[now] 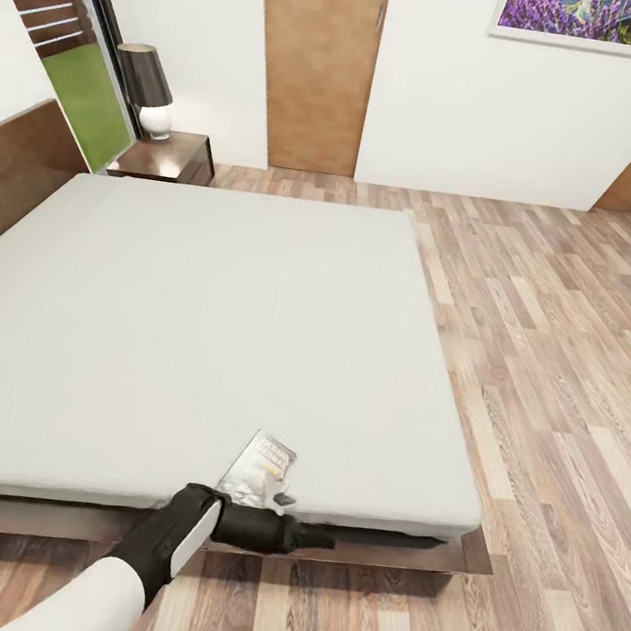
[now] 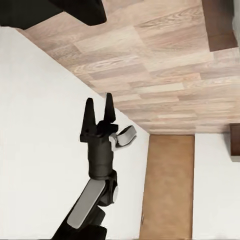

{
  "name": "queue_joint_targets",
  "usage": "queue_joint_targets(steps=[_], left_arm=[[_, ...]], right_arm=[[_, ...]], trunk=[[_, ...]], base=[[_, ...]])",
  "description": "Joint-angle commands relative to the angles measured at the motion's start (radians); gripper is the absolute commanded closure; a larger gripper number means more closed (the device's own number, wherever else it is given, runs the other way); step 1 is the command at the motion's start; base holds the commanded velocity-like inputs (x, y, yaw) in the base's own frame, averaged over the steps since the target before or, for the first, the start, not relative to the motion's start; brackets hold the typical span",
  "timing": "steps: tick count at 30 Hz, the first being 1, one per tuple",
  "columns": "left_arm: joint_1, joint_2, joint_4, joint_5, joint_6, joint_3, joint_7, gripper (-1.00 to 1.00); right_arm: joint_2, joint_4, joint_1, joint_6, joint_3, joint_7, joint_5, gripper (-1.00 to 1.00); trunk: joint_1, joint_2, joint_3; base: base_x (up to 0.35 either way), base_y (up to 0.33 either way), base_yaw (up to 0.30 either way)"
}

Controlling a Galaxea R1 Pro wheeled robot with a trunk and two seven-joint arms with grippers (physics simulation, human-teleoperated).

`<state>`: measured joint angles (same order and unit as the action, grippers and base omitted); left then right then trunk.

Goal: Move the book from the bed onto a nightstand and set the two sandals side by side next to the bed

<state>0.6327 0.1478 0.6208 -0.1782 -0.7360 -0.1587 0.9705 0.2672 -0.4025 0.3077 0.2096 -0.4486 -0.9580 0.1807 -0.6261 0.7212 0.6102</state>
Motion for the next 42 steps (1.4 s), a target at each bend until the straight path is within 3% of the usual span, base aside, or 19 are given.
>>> queue_joint_targets(steps=[1, 3, 9, 11, 17, 19, 24, 27, 28, 29, 30, 32, 33, 38, 42], left_arm=[[-0.008, 0.000, 0.000, -0.008, -0.006, -0.009, 0.000, -1.00], [-0.031, -0.001, 0.000, -0.007, -0.005, -0.032, -0.001, -1.00], [-0.091, -0.016, -0.004, -0.003, 0.015, -0.047, -0.004, -1.00], [-0.109, -0.047, -0.028, -0.003, 0.065, -0.049, -0.004, -1.00], [-0.116, -0.101, -0.134, -0.006, 0.197, -0.045, -0.004, -1.00], [-0.117, -0.147, -0.208, -0.008, 0.295, -0.044, -0.004, -1.00], [-0.117, -0.177, -0.286, -0.010, 0.379, -0.032, -0.010, -1.00], [-0.117, -0.197, -0.325, -0.010, 0.425, -0.017, -0.022, -1.00], [-0.117, -0.219, -0.350, -0.010, 0.472, 0.009, -0.061, -1.00], [-0.117, -0.224, -0.357, -0.010, 0.481, 0.018, -0.077, -1.00], [-0.117, -0.232, -0.372, -0.010, 0.496, 0.040, -0.112, -1.00], [-0.117, -0.244, -0.401, -0.010, 0.528, 0.125, -0.202, -1.00], [-0.117, -0.245, -0.405, -0.009, 0.540, 0.150, -0.218, -1.00], [-0.117, -0.248, -0.412, -0.008, 0.580, 0.192, -0.238, -1.00], [-0.117, -0.262, -0.413, -0.009, 0.589, 0.200, -0.242, -1.00]], right_arm=[[-0.001, -0.001, 0.001, 0.008, -0.009, -0.007, 0.008, -1.00], [-0.001, -0.001, 0.001, 0.008, -0.009, -0.007, 0.008, -1.00], [-0.001, -0.002, 0.001, 0.008, -0.009, -0.007, 0.008, -1.00], [0.000, -0.002, 0.001, 0.008, -0.009, -0.007, 0.008, -1.00], [-0.001, -0.002, 0.001, 0.008, -0.009, -0.007, 0.008, -1.00], [0.000, -0.002, 0.001, 0.008, -0.009, -0.007, 0.007, -1.00], [0.000, -0.002, 0.001, 0.008, -0.010, -0.008, 0.007, -1.00], [0.000, -0.002, 0.001, 0.008, -0.010, -0.008, 0.007, -1.00], [0.001, -0.002, 0.001, 0.008, -0.011, -0.008, 0.007, -1.00], [0.001, -0.002, 0.001, 0.008, -0.011, -0.008, 0.006, -1.00], [0.002, -0.002, 0.001, 0.008, -0.011, -0.008, 0.006, -1.00], [0.003, -0.002, 0.001, 0.008, -0.011, -0.008, 0.006, -1.00], [0.004, -0.002, 0.001, 0.008, -0.012, -0.008, 0.006, -1.00], [0.004, -0.003, 0.001, 0.009, -0.011, -0.013, 0.004, -1.00], [0.000, -0.012, 0.001, 0.027, -0.013, -0.019, 0.004, -1.00]], trunk=[[0.000, 0.001, 0.001], [0.000, 0.001, 0.001], [0.000, 0.001, 0.001], [0.000, 0.001, 0.001], [0.000, 0.001, 0.001], [0.000, 0.001, 0.001], [0.000, 0.001, 0.001], [0.000, 0.001, 0.001], [0.000, 0.001, 0.001], [0.000, 0.001, 0.001], [0.000, 0.001, 0.001], [0.000, 0.001, 0.001], [0.000, 0.001, 0.001], [0.000, 0.001, 0.001], [0.000, 0.001, 0.001]], base=[[0.000, 0.000, 0.000], [0.000, 0.000, 0.000], [0.000, 0.000, 0.000], [0.000, 0.000, 0.000], [0.000, 0.000, 0.000], [0.000, 0.000, 0.000], [0.000, 0.000, 0.000], [0.000, 0.000, 0.000], [0.000, 0.000, 0.000], [0.000, 0.000, 0.000], [0.000, 0.000, 0.000], [0.000, 0.000, 0.000], [0.000, 0.000, 0.000], [0.000, 0.000, 0.000], [0.000, 0.000, 0.000]])
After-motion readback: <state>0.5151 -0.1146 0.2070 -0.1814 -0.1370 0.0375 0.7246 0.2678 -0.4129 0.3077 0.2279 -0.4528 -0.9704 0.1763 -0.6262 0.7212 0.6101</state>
